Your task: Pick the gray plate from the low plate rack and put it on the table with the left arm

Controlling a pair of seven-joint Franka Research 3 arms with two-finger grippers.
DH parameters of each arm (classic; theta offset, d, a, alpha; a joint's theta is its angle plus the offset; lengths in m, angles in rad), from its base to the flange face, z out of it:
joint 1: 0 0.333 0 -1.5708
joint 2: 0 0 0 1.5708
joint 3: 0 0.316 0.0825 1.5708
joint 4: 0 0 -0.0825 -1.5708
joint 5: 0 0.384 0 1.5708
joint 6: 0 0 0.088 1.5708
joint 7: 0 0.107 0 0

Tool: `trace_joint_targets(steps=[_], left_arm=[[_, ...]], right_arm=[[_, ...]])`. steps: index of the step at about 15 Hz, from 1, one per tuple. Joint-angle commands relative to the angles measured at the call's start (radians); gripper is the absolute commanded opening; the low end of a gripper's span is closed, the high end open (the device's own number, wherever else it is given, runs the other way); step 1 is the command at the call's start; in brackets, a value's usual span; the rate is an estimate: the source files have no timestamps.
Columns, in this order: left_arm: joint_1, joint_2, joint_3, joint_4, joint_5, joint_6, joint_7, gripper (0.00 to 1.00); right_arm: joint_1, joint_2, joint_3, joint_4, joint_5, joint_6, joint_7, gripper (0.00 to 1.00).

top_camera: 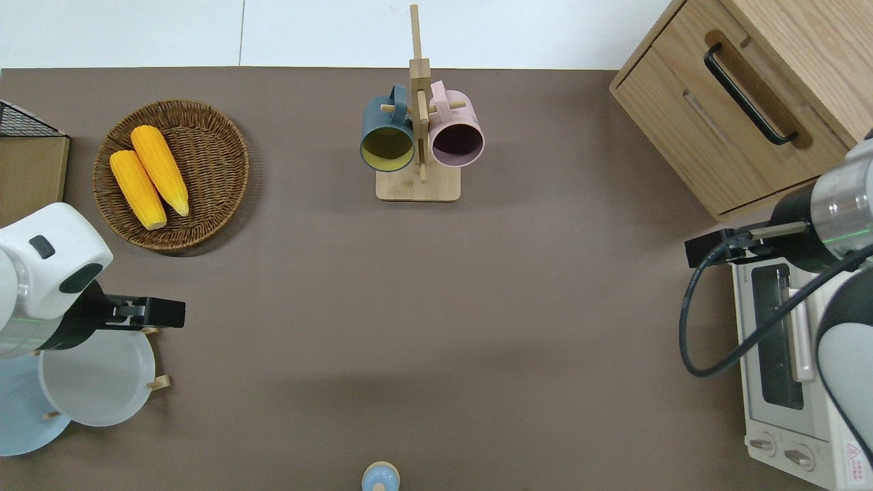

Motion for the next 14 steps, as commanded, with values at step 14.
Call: trace_joint_targets(steps=[14], left_arm=[[-0.006, -0.018, -0.012, -0.014, 0.044, -0.080, 0.015, 1.00]], right_arm=[[-0.019, -0.001, 0.018, 0.009, -0.002, -0.013, 0.013, 0.983]])
